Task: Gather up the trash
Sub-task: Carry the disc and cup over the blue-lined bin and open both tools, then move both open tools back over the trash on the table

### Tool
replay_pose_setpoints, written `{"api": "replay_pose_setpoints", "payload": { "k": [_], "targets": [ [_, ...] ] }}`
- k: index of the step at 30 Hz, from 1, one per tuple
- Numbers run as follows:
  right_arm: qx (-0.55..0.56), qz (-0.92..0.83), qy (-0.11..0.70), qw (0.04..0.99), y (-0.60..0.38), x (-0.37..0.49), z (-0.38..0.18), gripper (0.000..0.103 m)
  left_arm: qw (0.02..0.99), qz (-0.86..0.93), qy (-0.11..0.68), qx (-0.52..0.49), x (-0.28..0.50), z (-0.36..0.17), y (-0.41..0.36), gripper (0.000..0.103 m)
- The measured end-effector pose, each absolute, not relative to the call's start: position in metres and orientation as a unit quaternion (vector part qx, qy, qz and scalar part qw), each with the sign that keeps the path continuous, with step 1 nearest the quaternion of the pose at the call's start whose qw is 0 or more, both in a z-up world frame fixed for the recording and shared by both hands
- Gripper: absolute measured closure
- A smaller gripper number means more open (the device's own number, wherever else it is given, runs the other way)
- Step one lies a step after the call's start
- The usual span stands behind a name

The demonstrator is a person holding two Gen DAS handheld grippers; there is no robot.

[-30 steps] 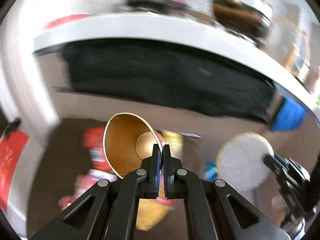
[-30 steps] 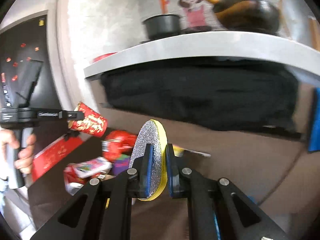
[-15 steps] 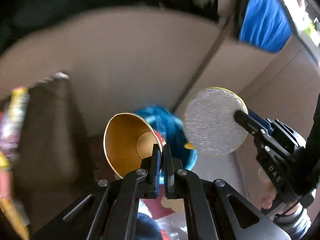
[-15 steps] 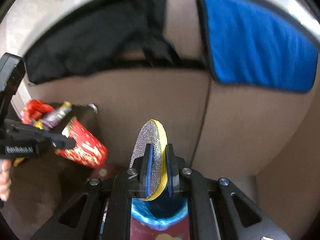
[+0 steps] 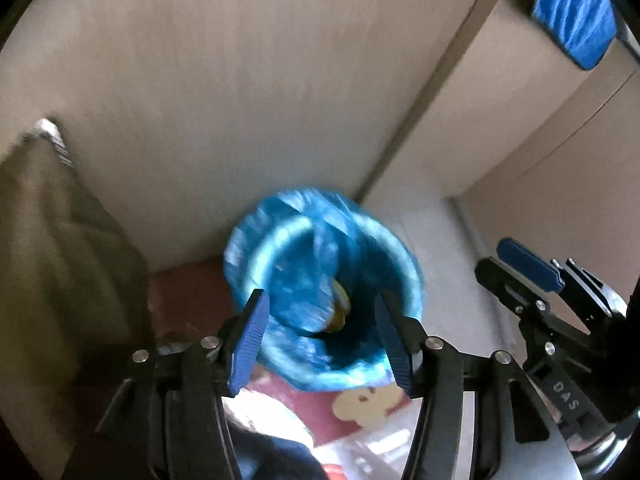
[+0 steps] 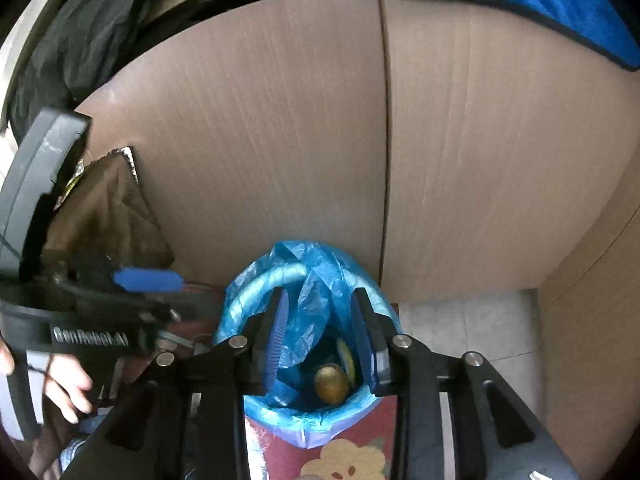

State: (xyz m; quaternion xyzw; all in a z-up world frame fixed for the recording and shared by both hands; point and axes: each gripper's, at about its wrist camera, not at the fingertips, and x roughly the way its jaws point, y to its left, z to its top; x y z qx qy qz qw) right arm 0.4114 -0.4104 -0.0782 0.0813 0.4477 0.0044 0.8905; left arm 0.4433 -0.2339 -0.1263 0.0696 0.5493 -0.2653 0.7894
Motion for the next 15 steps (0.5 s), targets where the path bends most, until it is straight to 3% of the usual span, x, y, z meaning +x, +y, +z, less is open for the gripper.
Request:
{"api": "replay_pose_setpoints", "payload": {
  "k": [3,10,12,15],
  "targets": [
    [0.086,0.004,0.441,0.893,-0.406,0.407,-0.07,0.072,0.808,-0.26,0.526,0.049,0.439,-0.095,-0.209,0.038],
    [0.084,0.032,0.401,0.912,-0.369,0.387,-0.031,0.067,0.863,-0.197,0.465,0.016,0.406,-0.026,-0.125,0.036],
    [0.082,0.049,0.393,0.915,-0.351,0.381,-0.019,0.064,0.875,-0.176,0.45,0.01,0.389,-0.011,-0.093,0.036],
    [0.075,0.083,0.384,0.917,-0.313,0.375,-0.004,0.052,0.888,-0.151,0.435,0.003,0.369,0.002,-0.048,0.036]
  ]
}}
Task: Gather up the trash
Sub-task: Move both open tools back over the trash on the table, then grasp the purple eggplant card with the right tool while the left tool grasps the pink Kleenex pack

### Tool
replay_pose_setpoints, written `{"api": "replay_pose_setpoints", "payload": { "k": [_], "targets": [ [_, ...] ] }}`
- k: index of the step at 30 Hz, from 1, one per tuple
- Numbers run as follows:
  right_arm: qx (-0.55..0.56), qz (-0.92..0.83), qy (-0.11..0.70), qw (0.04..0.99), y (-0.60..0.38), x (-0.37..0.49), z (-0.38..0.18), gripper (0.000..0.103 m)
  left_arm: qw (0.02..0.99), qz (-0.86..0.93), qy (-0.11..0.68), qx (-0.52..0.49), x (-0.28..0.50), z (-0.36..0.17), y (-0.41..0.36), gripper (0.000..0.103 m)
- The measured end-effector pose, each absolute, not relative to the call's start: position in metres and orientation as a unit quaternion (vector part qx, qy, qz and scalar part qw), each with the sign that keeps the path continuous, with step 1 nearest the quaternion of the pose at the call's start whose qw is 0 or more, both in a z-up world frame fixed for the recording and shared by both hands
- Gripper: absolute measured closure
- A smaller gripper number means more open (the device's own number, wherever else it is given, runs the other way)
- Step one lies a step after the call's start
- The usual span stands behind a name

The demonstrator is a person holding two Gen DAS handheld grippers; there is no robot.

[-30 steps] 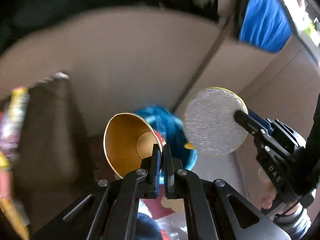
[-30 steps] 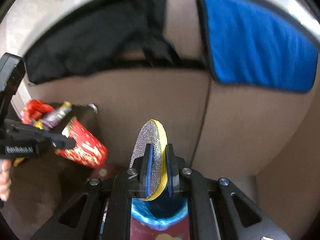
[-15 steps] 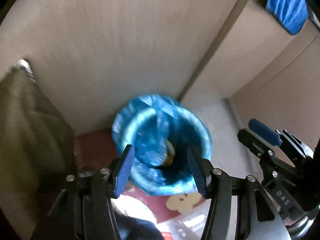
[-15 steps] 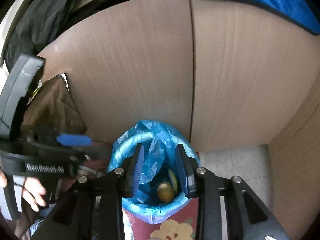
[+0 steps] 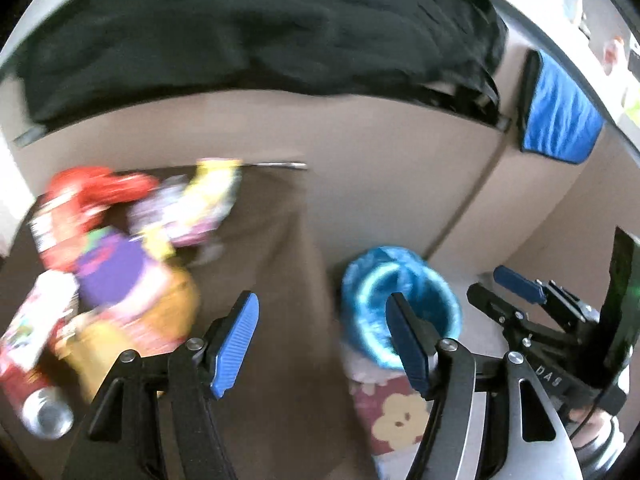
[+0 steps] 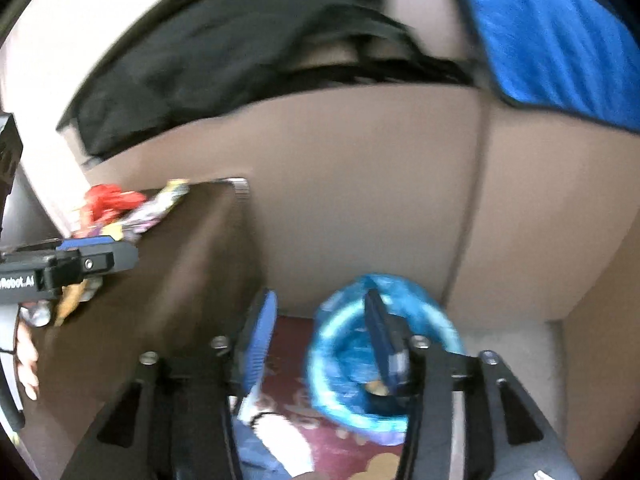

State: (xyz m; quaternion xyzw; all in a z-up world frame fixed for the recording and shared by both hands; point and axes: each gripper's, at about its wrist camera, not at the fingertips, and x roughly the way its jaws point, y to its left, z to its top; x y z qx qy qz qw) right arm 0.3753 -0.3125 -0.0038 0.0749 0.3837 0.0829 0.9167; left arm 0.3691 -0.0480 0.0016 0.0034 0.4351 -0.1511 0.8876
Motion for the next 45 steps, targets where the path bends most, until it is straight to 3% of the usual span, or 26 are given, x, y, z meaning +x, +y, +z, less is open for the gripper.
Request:
{"api": "replay_pose_setpoints", "payload": {
  "k": [3,7,14,20,24,25,28,34,41,44,45],
  "targets": [
    [0.075,0.13,0.383,0.912,-0.27,0.374,0.007,0.051,0.899,-0.123,0.42,-0.003,0.349,0.012,-0.003,0.036],
    [0.047,0.194,0.383,0.902,-0.201,0.373,0.023,0.051,0.913,-0.087,0.398,-0.027,0.329,0.02,0.062,0.026],
    [-0.033,0.336,0.377,0.863,-0.082,0.416,0.041,0.044,0.916,-0.024,0.391,-0.09,0.311,0.018,0.172,0.026],
    [-0.092,0.369,0.412,0.828,-0.005,0.478,0.02,0.044,0.909,-0.003,0.401,-0.114,0.311,0.026,0.229,0.026],
    [-0.12,0.372,0.46,0.798,0.019,0.499,-0.009,0.042,0.895,-0.033,0.419,-0.146,0.319,0.017,0.239,0.026],
    [-0.11,0.384,0.477,0.783,0.022,0.5,-0.015,0.035,0.894,-0.033,0.422,-0.146,0.322,0.014,0.238,0.026],
    [-0.136,0.375,0.486,0.778,0.029,0.491,-0.026,0.039,0.898,-0.045,0.419,-0.124,0.338,0.015,0.227,0.026],
    [-0.136,0.342,0.429,0.825,0.011,0.459,0.01,0.04,0.903,-0.083,0.416,-0.07,0.394,0.022,0.203,0.026],
    [-0.074,0.341,0.414,0.841,-0.034,0.435,0.051,0.04,0.859,-0.072,0.506,-0.025,0.457,-0.013,0.177,0.026],
    [-0.07,0.334,0.41,0.846,-0.049,0.421,0.057,0.04,0.84,-0.041,0.541,-0.036,0.468,-0.025,0.178,0.035],
    [-0.067,0.331,0.409,0.848,-0.056,0.416,0.058,0.04,0.84,-0.038,0.54,-0.045,0.467,-0.025,0.179,0.044]
  ]
}}
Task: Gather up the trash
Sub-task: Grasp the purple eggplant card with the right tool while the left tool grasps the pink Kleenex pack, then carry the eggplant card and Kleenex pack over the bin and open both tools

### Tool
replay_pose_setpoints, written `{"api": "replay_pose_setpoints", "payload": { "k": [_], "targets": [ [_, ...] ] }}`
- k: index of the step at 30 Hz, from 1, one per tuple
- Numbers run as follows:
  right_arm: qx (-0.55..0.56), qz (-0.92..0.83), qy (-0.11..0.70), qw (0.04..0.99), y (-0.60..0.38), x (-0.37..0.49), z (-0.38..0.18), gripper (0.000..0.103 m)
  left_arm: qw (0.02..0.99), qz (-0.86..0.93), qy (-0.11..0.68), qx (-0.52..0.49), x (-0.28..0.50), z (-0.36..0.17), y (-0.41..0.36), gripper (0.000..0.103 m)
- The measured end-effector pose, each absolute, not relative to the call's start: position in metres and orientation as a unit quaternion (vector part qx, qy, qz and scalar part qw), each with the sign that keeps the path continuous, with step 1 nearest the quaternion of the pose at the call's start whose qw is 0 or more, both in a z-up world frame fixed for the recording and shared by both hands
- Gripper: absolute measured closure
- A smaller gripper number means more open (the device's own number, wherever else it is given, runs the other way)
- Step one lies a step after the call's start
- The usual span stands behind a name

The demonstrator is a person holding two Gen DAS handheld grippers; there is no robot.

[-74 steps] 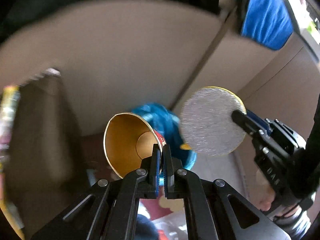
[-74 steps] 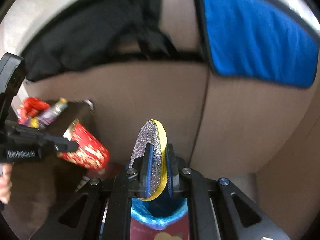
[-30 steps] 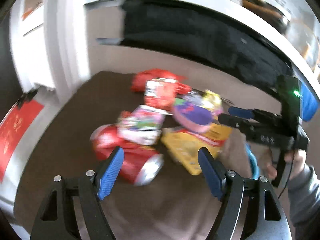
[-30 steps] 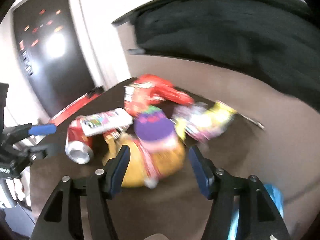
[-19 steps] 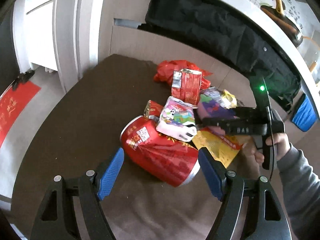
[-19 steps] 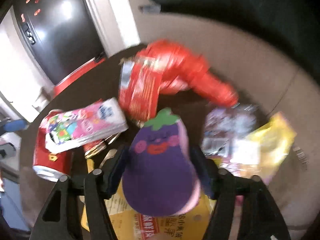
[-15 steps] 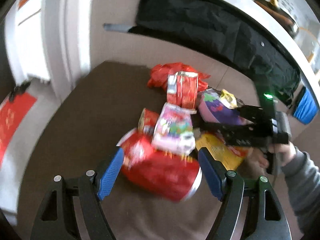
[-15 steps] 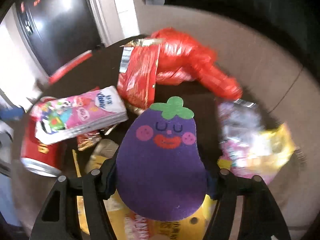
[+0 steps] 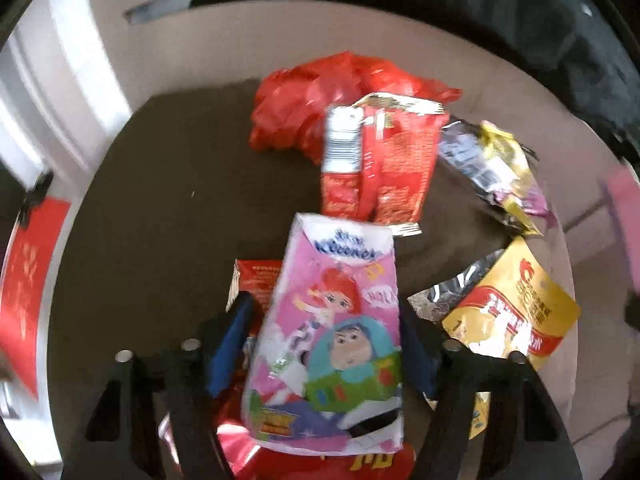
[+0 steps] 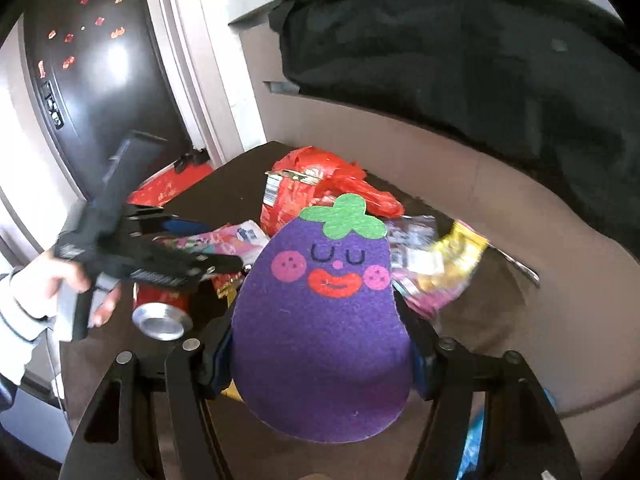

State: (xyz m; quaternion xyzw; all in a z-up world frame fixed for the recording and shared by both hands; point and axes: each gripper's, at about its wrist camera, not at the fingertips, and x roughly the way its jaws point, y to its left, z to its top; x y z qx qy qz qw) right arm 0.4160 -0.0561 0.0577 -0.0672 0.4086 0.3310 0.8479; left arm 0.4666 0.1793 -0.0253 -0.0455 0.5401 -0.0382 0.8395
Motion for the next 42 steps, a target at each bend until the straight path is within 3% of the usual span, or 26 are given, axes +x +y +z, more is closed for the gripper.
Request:
{"api": "replay_pose_setpoints", "payload": {
  "k": [4,10,19,27,32,42],
  "targets": [
    [-0.056,0.313,0.403,0.858,-0.081,0.403,0.061,0.04,0.866,-0.021,0.497,-0.057,0.448,-0.003,0.18,0.051],
    [-0.048,0.288,0.394,0.871,-0.105,0.39,0.058,0.04,0.894,-0.031,0.444,-0.042,0.419,0.045,0.152,0.053],
    [-0.008,0.239,0.374,0.896,-0.19,0.372,0.068,0.04,0.889,-0.131,0.44,-0.001,0.415,0.072,0.003,0.053],
    [0.045,0.125,0.395,0.909,-0.311,0.354,0.05,0.04,0.836,-0.236,0.496,0.009,0.433,0.027,-0.158,0.053],
    [0.091,0.061,0.444,0.89,-0.374,0.352,0.009,0.039,0.783,-0.259,0.565,0.022,0.449,-0.025,-0.232,0.053],
    [0.172,0.042,0.531,0.829,-0.423,0.392,-0.105,0.039,0.731,-0.213,0.648,0.007,0.502,-0.119,-0.273,0.053]
  ]
}}
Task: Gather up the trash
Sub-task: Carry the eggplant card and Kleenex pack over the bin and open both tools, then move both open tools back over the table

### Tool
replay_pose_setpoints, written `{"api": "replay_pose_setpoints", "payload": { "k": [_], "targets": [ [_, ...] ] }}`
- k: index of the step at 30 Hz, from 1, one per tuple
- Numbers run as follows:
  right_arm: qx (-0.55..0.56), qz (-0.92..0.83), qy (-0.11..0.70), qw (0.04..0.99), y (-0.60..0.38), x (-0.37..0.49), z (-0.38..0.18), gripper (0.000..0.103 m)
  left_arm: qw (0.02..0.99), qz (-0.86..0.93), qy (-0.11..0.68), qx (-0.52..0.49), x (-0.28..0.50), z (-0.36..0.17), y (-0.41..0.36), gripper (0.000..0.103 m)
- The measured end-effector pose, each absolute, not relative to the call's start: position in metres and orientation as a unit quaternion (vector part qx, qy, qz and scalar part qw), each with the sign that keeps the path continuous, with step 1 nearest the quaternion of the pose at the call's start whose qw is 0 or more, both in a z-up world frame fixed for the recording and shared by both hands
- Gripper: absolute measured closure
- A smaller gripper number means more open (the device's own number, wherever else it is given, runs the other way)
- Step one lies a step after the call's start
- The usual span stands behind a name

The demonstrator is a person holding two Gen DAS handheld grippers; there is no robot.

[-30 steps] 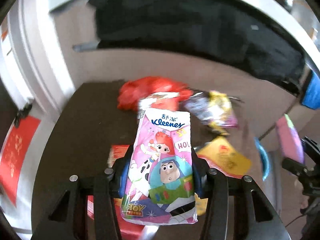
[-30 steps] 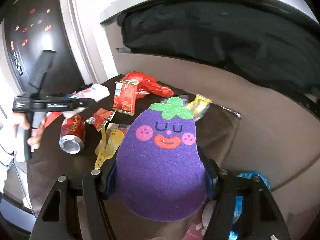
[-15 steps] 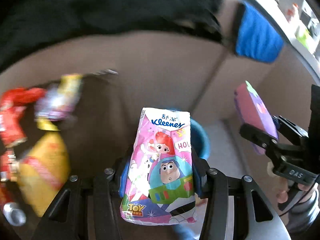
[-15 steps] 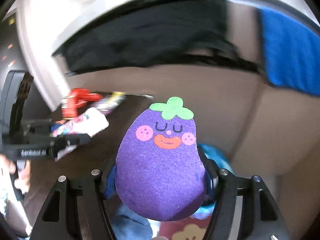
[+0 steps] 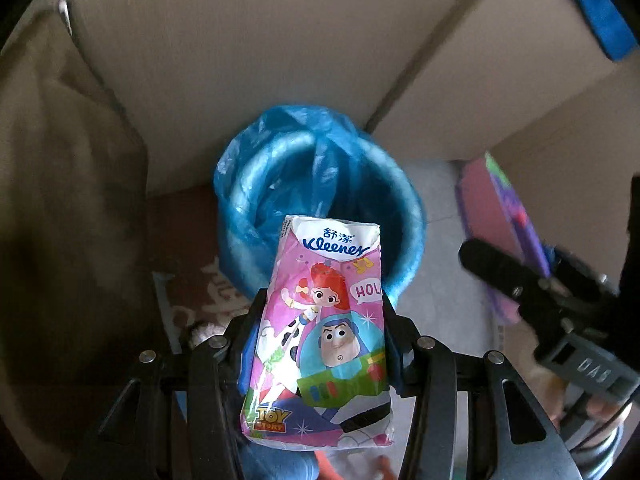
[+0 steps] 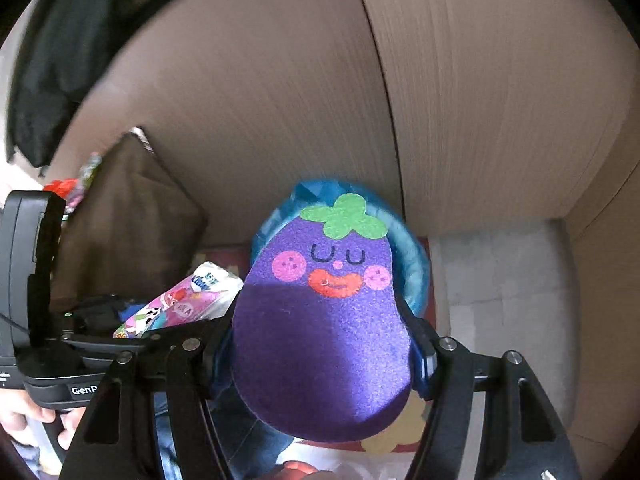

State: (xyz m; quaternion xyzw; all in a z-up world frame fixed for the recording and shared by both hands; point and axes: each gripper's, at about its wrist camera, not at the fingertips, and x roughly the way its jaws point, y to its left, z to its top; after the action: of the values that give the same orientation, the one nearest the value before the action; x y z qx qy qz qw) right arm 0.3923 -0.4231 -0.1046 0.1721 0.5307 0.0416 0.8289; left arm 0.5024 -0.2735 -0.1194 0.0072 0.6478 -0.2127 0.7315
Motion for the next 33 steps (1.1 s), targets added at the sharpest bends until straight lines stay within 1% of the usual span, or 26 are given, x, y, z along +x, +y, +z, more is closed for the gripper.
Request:
{"api": "replay_pose_setpoints", "payload": {
  "k": [3,5,8,11,13,14,15,17,18,23,27,30,33],
  "targets": [
    [0.191,0.04,0.553,0.81,-0.424,0.412,-0.135,0.039,0.736,-0.207,0.644,-0.021,0.523,-0.131,-0.264,0.052],
    [0.198,0.034,0.565,0.8,-0.426,0.42,-0.151,0.039,0.733,-0.205,0.649,-0.016,0.538,-0.139,-0.262,0.052],
    [0.216,0.036,0.575,0.789,-0.428,0.429,-0.17,0.038,0.722,-0.198,0.663,-0.007,0.551,-0.152,-0.259,0.048],
    [0.246,0.042,0.573,0.781,-0.433,0.434,-0.186,0.037,0.708,-0.198,0.677,-0.023,0.56,-0.165,-0.257,0.042],
    [0.249,0.039,0.571,0.781,-0.431,0.443,-0.19,0.037,0.707,-0.206,0.676,-0.024,0.563,-0.168,-0.259,0.035],
    [0.247,0.035,0.568,0.784,-0.432,0.445,-0.191,0.037,0.709,-0.207,0.674,-0.019,0.563,-0.168,-0.26,0.034],
    [0.249,0.034,0.563,0.787,-0.435,0.445,-0.192,0.036,0.711,-0.207,0.672,-0.018,0.564,-0.168,-0.26,0.034],
    [0.264,0.036,0.556,0.787,-0.436,0.446,-0.194,0.029,0.717,-0.204,0.667,-0.023,0.566,-0.165,-0.258,0.034],
    [0.272,0.037,0.555,0.785,-0.436,0.446,-0.196,0.028,0.72,-0.201,0.664,-0.025,0.567,-0.162,-0.256,0.034],
    [0.265,0.037,0.562,0.783,-0.433,0.442,-0.199,0.027,0.736,-0.192,0.649,-0.027,0.565,-0.14,-0.243,0.034],
    [0.265,0.043,0.561,0.783,-0.429,0.434,-0.192,0.027,0.751,-0.204,0.626,-0.038,0.552,-0.109,-0.229,0.034],
    [0.244,0.056,0.562,0.789,-0.423,0.425,-0.173,0.027,0.769,-0.222,0.598,-0.041,0.535,-0.073,-0.217,0.034],
    [0.212,0.061,0.548,0.807,-0.407,0.411,-0.141,0.027,0.792,-0.234,0.562,-0.033,0.517,-0.037,-0.2,0.034]
  ]
}}
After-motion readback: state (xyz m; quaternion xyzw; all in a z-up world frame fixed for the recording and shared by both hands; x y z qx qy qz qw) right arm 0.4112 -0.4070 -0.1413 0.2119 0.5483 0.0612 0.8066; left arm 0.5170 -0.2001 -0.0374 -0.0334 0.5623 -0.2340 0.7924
